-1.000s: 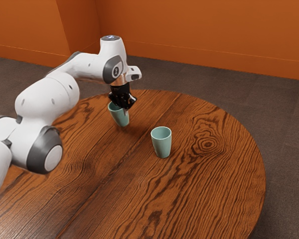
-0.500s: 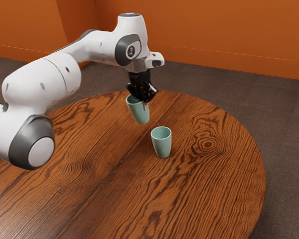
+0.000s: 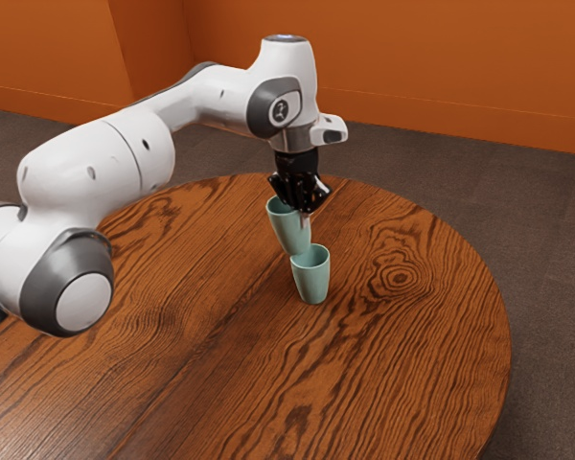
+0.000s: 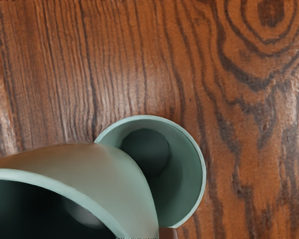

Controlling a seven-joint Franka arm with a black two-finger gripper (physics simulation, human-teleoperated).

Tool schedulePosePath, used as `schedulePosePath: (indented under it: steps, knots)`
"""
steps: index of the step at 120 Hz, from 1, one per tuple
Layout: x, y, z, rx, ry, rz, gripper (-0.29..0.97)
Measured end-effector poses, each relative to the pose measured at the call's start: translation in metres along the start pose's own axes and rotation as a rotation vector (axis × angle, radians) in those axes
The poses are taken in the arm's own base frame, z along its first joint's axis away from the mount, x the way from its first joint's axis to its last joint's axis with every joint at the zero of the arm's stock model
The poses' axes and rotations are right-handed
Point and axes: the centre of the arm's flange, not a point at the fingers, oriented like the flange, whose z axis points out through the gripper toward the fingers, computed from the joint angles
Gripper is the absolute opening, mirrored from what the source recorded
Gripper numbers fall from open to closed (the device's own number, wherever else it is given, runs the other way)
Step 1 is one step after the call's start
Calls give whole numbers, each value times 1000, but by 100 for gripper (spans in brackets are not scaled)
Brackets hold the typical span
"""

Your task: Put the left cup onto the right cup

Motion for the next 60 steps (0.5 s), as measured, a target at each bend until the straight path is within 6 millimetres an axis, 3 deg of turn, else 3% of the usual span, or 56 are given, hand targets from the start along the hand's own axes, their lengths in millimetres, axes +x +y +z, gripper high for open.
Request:
schedulePosePath:
  steps: [60]
  knots:
    - [9,20,3,8,24,1,-10]
